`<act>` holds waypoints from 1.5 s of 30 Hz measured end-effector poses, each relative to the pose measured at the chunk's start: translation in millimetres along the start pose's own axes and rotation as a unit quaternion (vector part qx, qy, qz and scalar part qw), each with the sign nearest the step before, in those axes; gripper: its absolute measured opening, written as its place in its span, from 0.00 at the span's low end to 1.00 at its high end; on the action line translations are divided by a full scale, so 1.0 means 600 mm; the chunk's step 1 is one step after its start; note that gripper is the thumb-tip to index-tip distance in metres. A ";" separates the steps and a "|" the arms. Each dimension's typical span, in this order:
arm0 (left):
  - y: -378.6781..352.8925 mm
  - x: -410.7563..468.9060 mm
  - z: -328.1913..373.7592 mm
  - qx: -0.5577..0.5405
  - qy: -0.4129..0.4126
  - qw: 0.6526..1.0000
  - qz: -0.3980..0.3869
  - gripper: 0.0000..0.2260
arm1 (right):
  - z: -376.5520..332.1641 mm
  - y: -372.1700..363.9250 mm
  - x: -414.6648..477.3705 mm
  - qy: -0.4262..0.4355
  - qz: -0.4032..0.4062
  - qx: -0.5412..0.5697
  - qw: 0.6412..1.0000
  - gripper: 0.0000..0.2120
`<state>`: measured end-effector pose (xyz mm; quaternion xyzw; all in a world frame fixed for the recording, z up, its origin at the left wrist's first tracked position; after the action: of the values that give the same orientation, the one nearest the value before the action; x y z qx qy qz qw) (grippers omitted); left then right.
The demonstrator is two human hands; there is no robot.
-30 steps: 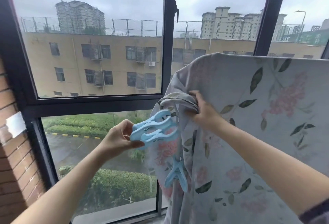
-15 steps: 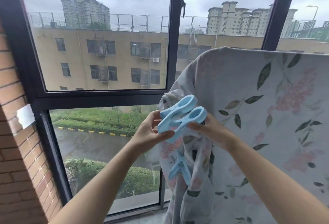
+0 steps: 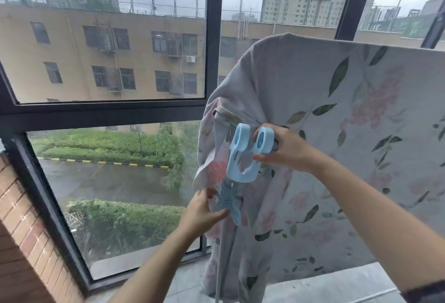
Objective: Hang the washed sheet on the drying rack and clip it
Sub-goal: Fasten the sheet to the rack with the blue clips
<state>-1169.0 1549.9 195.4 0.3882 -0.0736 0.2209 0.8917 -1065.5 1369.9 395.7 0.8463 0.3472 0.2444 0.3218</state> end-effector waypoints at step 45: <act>0.211 -0.139 0.055 -0.178 -0.048 0.947 0.262 0.29 | -0.058 -0.156 0.011 -0.089 -0.159 0.345 0.921 0.13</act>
<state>-1299.0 1574.0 276.6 0.2006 -0.2533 0.4111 0.8524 -1123.6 1439.4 353.4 0.8566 0.5102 -0.0213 0.0739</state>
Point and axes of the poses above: each hand's wrist, its own x-axis towards the middle knuckle, its own y-axis out of the back of the hand, z = x × y, the point moved 3 cm from there along x, towards the middle knuckle, and after that the axes turned 11 degrees about -y, right-handed, at the moved point
